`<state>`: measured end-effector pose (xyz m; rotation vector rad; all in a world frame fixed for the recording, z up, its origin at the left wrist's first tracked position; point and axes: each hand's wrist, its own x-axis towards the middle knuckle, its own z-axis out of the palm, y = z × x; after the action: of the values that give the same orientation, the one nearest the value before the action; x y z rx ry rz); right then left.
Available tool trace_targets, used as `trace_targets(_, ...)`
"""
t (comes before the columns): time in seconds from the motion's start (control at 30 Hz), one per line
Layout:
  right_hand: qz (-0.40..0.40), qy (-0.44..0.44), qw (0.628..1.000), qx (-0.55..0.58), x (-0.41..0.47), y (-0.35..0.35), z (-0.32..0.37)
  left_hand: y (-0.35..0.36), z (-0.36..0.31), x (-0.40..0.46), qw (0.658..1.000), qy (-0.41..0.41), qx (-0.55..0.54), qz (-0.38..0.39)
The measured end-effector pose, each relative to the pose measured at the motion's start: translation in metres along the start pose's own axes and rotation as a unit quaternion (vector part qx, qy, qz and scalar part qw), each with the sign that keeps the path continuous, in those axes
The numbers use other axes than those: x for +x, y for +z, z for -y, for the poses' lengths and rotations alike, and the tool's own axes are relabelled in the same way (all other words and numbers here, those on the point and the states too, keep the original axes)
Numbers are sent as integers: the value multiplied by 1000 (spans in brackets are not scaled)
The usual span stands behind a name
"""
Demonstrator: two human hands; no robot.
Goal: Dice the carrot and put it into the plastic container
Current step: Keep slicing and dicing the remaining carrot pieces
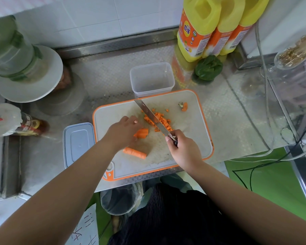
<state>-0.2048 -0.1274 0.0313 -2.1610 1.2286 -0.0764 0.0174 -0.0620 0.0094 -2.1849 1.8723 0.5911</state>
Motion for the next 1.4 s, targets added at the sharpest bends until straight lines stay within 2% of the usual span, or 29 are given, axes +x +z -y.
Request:
trace_targets(0.2,23,2,1000,1,0,0,3,17,4,-9,993,33,8,-109)
trace_targets(0.27,34,5,999,3,0,1,3,25,6,-11,993,33,-2,-115)
trace_targets(0.33,45,6,999,5,0,1,4,28,8,-13,990,30,-45,-129)
trace_targets(0.37,52,6,999,5,1,1,5,27,9,-16,982,12,-95,-161)
trace_targets(0.4,62,4,998,3,2,1,6,26,10,-23,963,-24,-155,-218)
trace_targets(0.47,93,-12,995,-18,3,1,10,30,7,-43,889,-108,-233,-379)
trace_targets(0.5,116,-26,992,-38,4,1,12,36,0,-57,860,-134,-239,-431)
trace_targets(0.53,138,-40,988,-61,4,3,14,44,-12,-71,850,-142,-235,-450)
trace_targets(0.57,159,-51,982,-84,3,5,17,55,-25,-82,853,-143,-234,-444)
trace_targets(0.63,194,-56,972,-117,3,11,23,78,-48,-94,868,-166,-276,-378)
trace_targets(0.7,221,-49,964,-140,5,17,26,94,-60,-92,864,-200,-334,-320)
trace_targets(0.77,240,-52,955,-165,8,21,27,98,-63,-84,851,-224,-359,-312)
trace_targets(0.87,252,-64,948,-184,12,24,28,93,-59,-71,834,-237,-371,-332)
trace_targets(1.07,220,-62,956,-182,25,25,36,97,-52,-54,851,-219,-288,-380)
trace_targets(1.17,227,-60,955,-184,27,26,35,107,-48,-56,862,-148,-198,-442)
trace_targets(1.27,233,-49,954,-184,28,27,32,112,-38,-53,864,-71,-178,-466)
trace_targets(1.4,231,-49,954,-186,29,29,32,111,-33,-42,857,-52,-174,-483)
